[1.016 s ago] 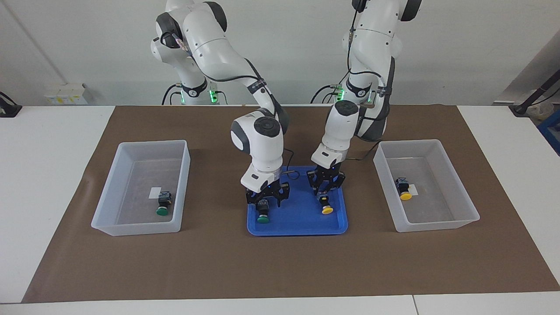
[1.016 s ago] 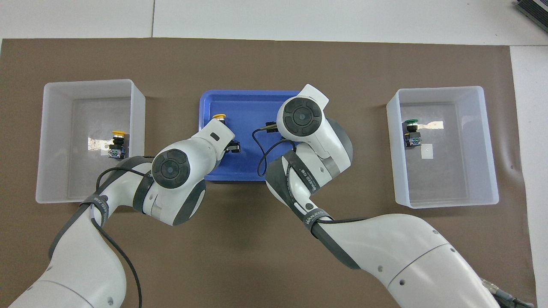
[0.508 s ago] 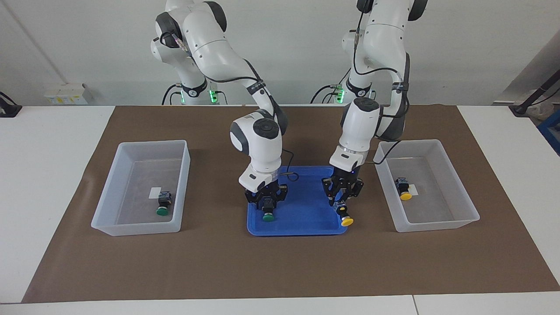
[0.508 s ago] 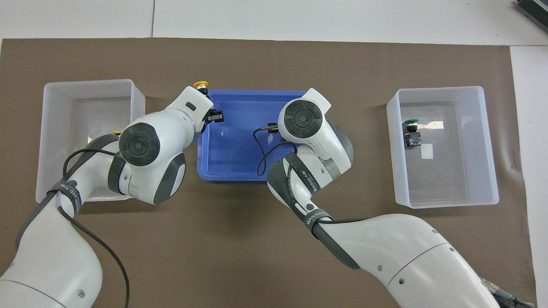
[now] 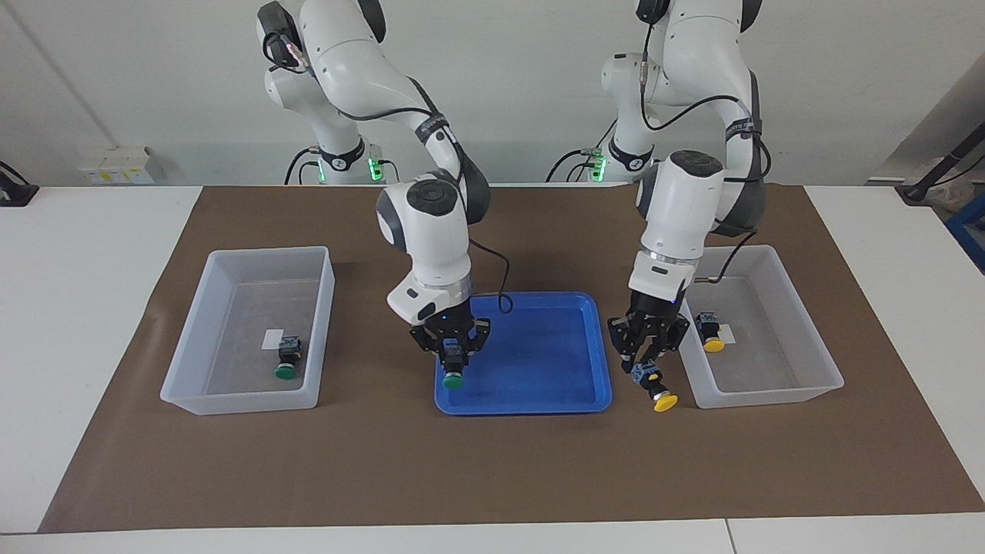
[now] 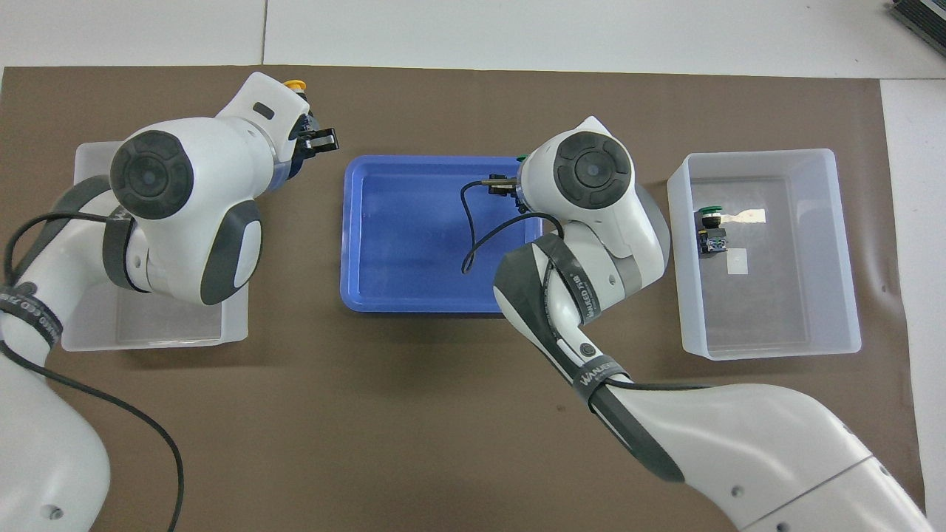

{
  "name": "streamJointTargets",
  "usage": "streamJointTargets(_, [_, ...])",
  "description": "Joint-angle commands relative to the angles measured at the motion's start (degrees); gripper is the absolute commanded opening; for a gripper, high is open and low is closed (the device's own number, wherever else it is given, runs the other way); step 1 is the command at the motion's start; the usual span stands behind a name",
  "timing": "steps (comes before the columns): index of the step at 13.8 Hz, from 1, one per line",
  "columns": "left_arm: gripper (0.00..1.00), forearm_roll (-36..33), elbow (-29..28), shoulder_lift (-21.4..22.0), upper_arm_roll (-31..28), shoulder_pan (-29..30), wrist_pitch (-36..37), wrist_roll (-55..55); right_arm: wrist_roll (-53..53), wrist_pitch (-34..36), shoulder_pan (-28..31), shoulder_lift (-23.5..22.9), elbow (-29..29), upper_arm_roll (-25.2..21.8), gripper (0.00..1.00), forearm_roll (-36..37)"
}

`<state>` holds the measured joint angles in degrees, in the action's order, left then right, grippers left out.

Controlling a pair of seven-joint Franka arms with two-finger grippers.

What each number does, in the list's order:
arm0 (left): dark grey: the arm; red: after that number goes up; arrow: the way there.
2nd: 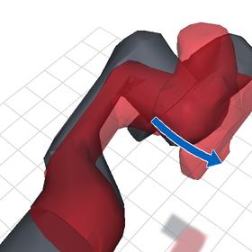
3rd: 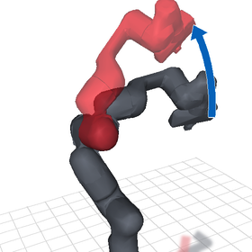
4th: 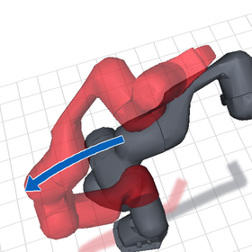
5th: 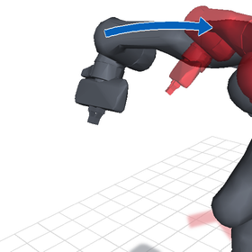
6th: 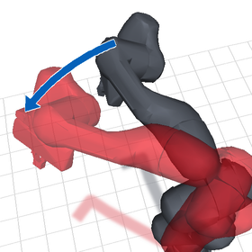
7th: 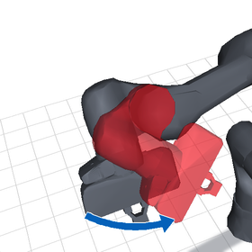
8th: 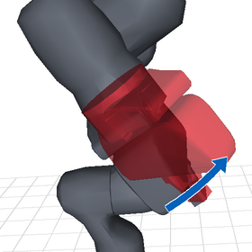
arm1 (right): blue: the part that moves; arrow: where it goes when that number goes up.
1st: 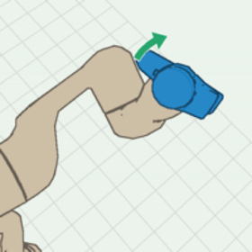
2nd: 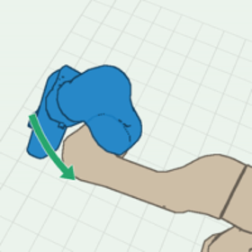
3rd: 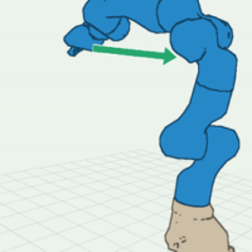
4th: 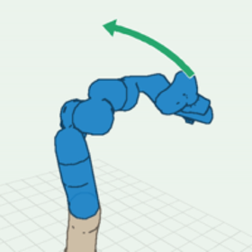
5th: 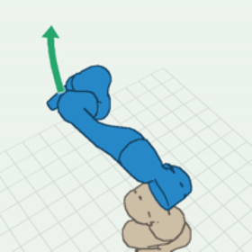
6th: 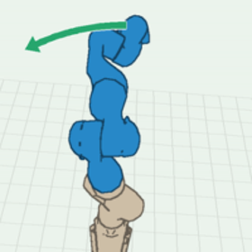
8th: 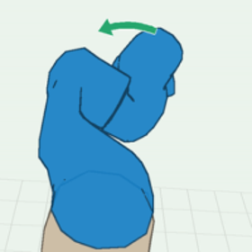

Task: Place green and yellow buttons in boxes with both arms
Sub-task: 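Carry the yellow button to the left bin while the right carries green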

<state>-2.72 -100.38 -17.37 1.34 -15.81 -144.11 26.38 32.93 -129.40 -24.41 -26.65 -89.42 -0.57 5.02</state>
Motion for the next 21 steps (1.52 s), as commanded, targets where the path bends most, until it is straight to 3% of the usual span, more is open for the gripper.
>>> streamJointTargets(1, [0.00, -0.5, 5.2, 1.3, 0.7, 3.1, 10.4, -3.5, -1.1, 5.9, 4.4, 8.9, -5.6, 0.6, 0.00, -1.1])
streamJointTargets(6, [0.00, -0.3, 11.2, 2.3, 0.2, 6.9, 24.5, -11.3, -14.2, 6.5, 15.3, 19.6, -19.0, 0.5, 0.00, -2.9])
streamJointTargets(10, [0.00, -1.1, 9.7, 3.7, -0.3, 9.8, 28.5, -14.0, -30.4, 6.2, 24.6, 20.8, -24.0, 0.5, 0.00, -6.4])
streamJointTargets(13, [0.00, -5.5, 7.3, 4.7, -0.3, 12.8, 28.6, -18.2, -41.3, 3.0, 30.0, 20.7, -28.3, 0.4, 0.00, -6.5])
streamJointTargets(16, [0.00, -6.1, 4.1, 6.0, -0.3, 14.8, 28.0, -21.7, -47.3, -4.3, 32.8, 16.4, -29.8, 0.4, 0.00, -6.4])
streamJointTargets(18, [0.00, -6.1, -1.6, 8.4, -0.3, 16.2, 26.0, -22.0, -49.6, -9.6, 33.3, 13.9, -29.7, 0.4, 0.00, -6.4])
streamJointTargets(21, [0.00, -6.1, -13.1, 11.5, -0.2, 20.4, 9.3, -27.1, -50.1, -13.5, 32.8, 11.2, -29.4, 0.4, 0.00, -6.3])
